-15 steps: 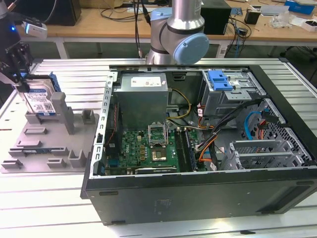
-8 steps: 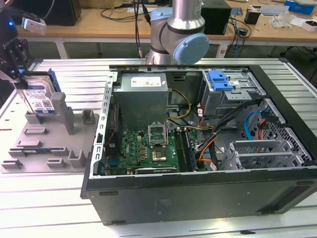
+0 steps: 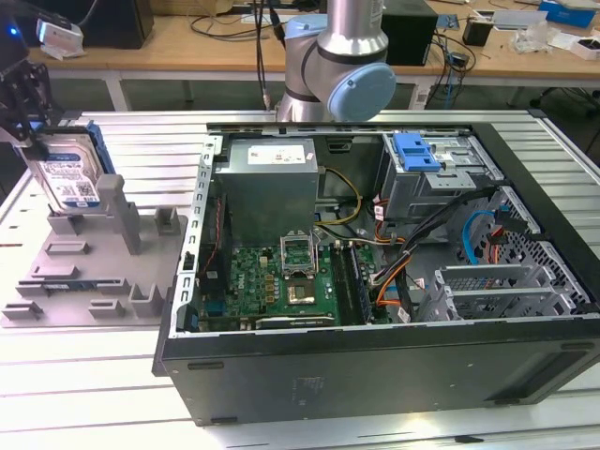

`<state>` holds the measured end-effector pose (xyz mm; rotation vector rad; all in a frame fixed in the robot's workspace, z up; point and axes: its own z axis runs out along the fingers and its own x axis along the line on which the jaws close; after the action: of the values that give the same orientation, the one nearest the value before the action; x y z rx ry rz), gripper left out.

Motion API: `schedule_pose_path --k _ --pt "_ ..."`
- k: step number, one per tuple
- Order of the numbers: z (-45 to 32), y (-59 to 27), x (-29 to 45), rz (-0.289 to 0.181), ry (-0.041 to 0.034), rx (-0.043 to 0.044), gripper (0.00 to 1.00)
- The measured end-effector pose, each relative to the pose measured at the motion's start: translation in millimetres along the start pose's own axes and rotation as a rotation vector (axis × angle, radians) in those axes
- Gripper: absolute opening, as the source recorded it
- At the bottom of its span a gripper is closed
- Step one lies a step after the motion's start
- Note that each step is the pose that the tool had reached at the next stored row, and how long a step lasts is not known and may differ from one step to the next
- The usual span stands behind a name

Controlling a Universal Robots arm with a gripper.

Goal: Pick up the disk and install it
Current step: 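Pick up the disk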

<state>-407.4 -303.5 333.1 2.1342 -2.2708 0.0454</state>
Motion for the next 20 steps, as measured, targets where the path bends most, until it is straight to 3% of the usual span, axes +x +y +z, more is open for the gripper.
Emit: schedule_pose_path --k 11,20 --pt "-20.5 -0.1 0.8 0.000 0.0000 0.0002 0.37" --pt "-42.9 -0.2 1.6 0.000 0.0000 0.0004 0.37"
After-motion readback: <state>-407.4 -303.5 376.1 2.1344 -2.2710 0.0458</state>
